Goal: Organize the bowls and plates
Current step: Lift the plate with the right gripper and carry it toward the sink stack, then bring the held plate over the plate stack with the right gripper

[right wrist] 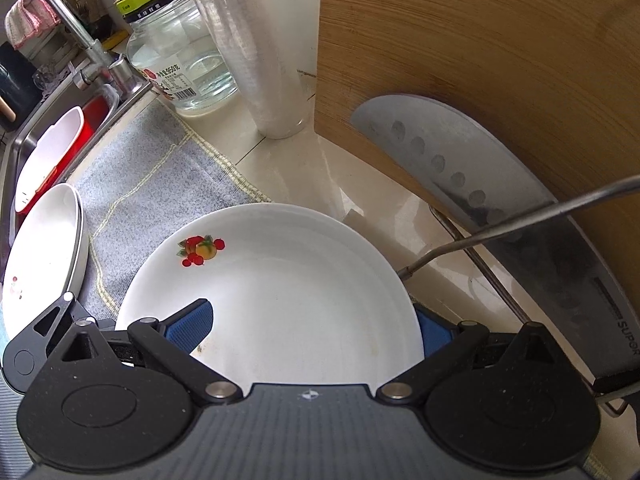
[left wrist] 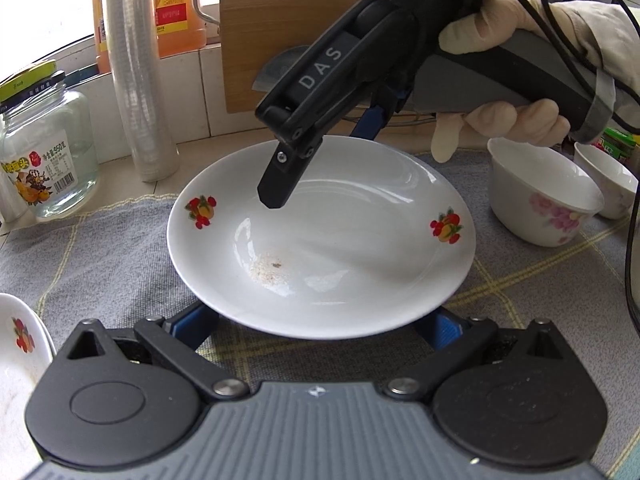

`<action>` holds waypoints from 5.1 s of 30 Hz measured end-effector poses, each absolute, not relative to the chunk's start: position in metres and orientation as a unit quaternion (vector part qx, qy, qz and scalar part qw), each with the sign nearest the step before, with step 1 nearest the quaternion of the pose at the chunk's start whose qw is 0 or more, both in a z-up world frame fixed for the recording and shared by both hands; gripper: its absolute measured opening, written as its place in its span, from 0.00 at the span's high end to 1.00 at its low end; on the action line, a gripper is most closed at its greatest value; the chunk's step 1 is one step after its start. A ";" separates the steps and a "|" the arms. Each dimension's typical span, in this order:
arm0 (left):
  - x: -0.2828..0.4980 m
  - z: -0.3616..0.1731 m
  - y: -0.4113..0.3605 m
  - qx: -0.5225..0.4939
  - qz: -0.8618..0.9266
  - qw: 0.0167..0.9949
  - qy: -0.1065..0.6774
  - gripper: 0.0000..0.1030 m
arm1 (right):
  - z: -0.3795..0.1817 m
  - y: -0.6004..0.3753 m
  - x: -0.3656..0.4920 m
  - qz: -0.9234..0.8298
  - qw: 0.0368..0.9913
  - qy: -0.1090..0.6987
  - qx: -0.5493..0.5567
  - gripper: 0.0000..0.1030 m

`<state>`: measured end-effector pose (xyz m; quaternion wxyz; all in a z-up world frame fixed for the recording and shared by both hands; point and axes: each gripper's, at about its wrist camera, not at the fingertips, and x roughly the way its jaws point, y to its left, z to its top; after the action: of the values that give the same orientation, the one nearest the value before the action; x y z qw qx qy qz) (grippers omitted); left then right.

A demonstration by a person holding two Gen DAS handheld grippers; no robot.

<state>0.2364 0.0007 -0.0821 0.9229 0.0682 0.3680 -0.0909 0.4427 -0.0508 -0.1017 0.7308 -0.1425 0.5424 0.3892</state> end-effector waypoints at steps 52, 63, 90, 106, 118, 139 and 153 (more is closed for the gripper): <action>0.236 -0.080 -0.003 0.084 -0.095 0.921 0.368 0.01 | -0.099 -0.050 0.453 0.444 0.693 0.547 -0.155 0.00; 0.232 -0.077 -0.004 0.094 -0.091 0.918 0.375 0.01 | -0.093 -0.058 0.452 0.459 0.684 0.553 -0.128 0.00; 0.182 -0.040 0.006 0.084 -0.086 0.917 0.381 0.01 | -0.056 -0.053 0.393 0.483 0.681 0.533 -0.134 0.00; 0.130 -0.025 0.032 0.057 -0.035 0.920 0.387 0.01 | -0.043 -0.011 0.342 0.524 0.659 0.515 -0.162 0.00; 0.103 -0.017 0.073 0.038 0.011 0.923 0.383 0.01 | -0.036 0.051 0.318 0.557 0.637 0.498 -0.191 0.00; 0.103 -0.023 0.115 0.002 0.044 0.916 0.399 0.01 | -0.057 0.120 0.311 0.572 0.609 0.505 -0.215 0.00; 0.111 -0.027 0.126 -0.026 0.041 0.910 0.412 0.01 | -0.060 0.131 0.312 0.558 0.616 0.503 -0.239 0.00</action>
<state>0.1106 0.1259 -0.0271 0.9100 -0.0261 0.4118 0.0413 0.3117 0.1315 -0.0597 0.6158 -0.2394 0.5026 0.5576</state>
